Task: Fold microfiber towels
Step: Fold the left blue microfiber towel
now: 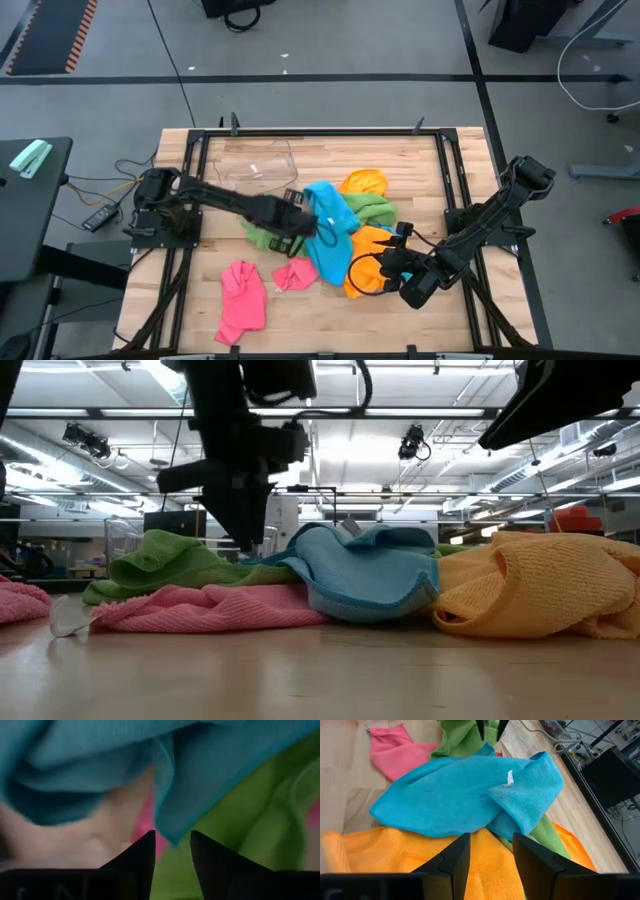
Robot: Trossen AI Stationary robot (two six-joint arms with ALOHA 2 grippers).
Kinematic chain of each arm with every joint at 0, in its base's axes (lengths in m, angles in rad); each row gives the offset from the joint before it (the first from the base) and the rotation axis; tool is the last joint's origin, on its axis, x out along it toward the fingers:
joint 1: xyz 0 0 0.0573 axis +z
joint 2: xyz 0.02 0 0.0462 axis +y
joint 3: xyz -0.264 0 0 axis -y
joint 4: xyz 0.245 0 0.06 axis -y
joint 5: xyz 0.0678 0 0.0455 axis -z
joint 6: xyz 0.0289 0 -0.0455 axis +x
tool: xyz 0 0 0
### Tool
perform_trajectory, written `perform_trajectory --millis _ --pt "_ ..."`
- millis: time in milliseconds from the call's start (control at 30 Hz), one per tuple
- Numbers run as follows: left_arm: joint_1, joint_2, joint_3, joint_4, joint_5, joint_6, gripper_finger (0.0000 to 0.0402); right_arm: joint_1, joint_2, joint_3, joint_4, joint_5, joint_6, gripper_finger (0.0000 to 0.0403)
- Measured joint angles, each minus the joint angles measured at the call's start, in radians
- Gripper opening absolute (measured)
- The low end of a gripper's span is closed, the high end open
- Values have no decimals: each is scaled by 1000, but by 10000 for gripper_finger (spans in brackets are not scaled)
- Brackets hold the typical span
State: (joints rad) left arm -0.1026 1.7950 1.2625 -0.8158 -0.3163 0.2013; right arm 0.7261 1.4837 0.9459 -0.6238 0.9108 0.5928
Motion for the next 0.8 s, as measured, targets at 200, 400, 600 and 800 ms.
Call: perform_trajectory --millis 200,400,600,800 --pt "97 0 0 4 118 -149 107 0 0 0 43 -4 -44 157" --pt "115 7 0 26 198 -217 103 0 0 0 48 -21 -42 157" --pt "116 41 0 24 210 -259 103 0 0 0 53 -22 -43 157" --pt "110 53 0 44 181 -261 82 0 0 0 58 -22 -44 157"
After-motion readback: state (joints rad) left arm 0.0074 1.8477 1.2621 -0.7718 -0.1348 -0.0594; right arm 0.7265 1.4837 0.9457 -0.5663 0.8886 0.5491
